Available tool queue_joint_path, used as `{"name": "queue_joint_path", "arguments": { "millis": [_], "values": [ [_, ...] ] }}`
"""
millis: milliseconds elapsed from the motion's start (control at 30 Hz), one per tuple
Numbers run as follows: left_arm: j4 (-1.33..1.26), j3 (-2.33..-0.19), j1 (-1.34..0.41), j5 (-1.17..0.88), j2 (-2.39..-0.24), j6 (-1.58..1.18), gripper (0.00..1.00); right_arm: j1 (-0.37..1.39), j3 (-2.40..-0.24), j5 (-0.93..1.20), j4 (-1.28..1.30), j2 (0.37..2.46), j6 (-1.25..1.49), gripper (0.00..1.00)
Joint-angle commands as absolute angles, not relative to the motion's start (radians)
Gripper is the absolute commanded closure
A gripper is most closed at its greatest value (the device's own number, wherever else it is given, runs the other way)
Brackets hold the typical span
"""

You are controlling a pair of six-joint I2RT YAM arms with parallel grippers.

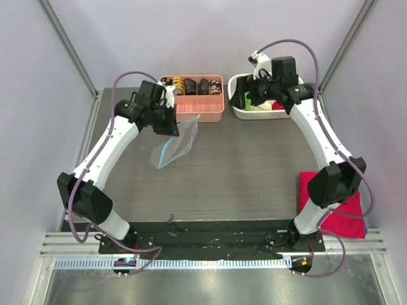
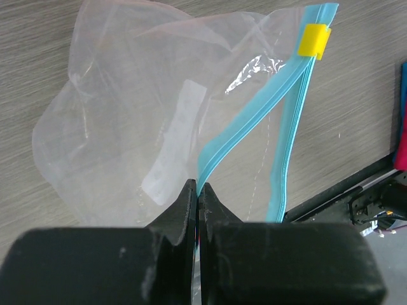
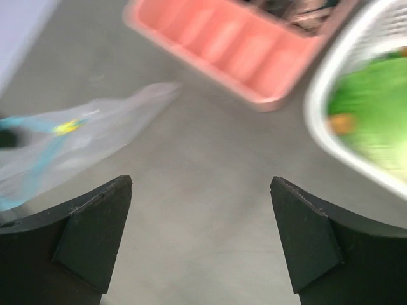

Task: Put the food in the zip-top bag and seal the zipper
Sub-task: Open the zipper of the food storage bag at the center of the board, then pick up the fake vegetable from the bin.

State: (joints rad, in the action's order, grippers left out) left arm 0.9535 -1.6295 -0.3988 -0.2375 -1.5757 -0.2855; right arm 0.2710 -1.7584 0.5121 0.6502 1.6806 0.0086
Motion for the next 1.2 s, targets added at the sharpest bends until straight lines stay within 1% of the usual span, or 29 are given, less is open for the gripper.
{"name": "queue_joint_path", "arguments": {
  "millis": [0,33,67,133,167,200,233,267,333,467,800,900,967,1000,1067,1100,1167],
  "values": [
    [0.933,-1.666,-0.394,-0.273,-1.568,-0.299,1.0,0.268,-1.891,0.168,0.686,1.804,-0.286,0.02],
    [0.934,-1.663,-0.397,-0.273,-1.568,-0.301,1.0,0.267,-1.919,0.1,0.69,1.868,-0.331,0.0],
    [0.933,-1.661,-0.397,-0.273,-1.566,-0.301,1.0,0.267,-1.99,0.063,0.712,1.9,-0.415,0.0],
    [0.931,-1.658,-0.397,-0.276,-1.566,-0.304,1.0,0.262,-2.09,0.019,0.774,2.029,-0.462,0.0],
    [0.931,-1.657,-0.397,-0.275,-1.563,-0.304,1.0,0.246,-2.205,0.005,0.793,2.081,-0.475,0.01],
    [0.93,-1.658,-0.397,-0.278,-1.562,-0.307,1.0,0.238,-2.262,0.005,0.811,2.124,-0.476,0.0],
    [0.928,-1.658,-0.396,-0.278,-1.562,-0.308,1.0,0.229,-2.319,0.006,0.842,2.211,-0.477,0.0],
    [0.927,-1.66,-0.397,-0.281,-1.559,-0.31,1.0,0.218,-2.406,0.009,0.847,2.244,-0.485,0.0],
    [0.93,-1.661,-0.399,-0.281,-1.555,-0.31,1.0,0.215,-2.465,0.014,0.841,2.314,-0.511,0.0],
    [0.931,-1.658,-0.397,-0.282,-1.551,-0.31,1.0,0.216,-2.459,0.054,0.789,2.368,-0.549,0.0],
    [0.928,-1.658,-0.399,-0.288,-1.549,-0.319,1.0,0.221,-2.454,0.018,0.753,2.48,-0.607,0.01],
    [0.928,-1.657,-0.399,-0.29,-1.549,-0.318,1.0,0.221,-2.444,0.012,0.75,2.502,-0.62,0.04],
    [0.93,-1.655,-0.397,-0.288,-1.551,-0.318,1.0,0.221,-2.436,0.015,0.75,2.51,-0.632,0.08],
    [0.928,-1.657,-0.397,-0.288,-1.551,-0.318,1.0,0.219,-2.434,0.015,0.746,2.516,-0.632,0.14],
    [0.93,-1.657,-0.397,-0.285,-1.551,-0.314,1.0,0.221,-2.436,0.015,0.741,2.516,-0.626,0.2],
    [0.931,-1.66,-0.397,-0.284,-1.552,-0.314,1.0,0.218,-2.436,0.015,0.738,2.513,-0.621,0.28],
    [0.933,-1.661,-0.397,-0.282,-1.554,-0.313,1.0,0.219,-2.433,0.012,0.733,2.504,-0.611,0.33]
  ]
}}
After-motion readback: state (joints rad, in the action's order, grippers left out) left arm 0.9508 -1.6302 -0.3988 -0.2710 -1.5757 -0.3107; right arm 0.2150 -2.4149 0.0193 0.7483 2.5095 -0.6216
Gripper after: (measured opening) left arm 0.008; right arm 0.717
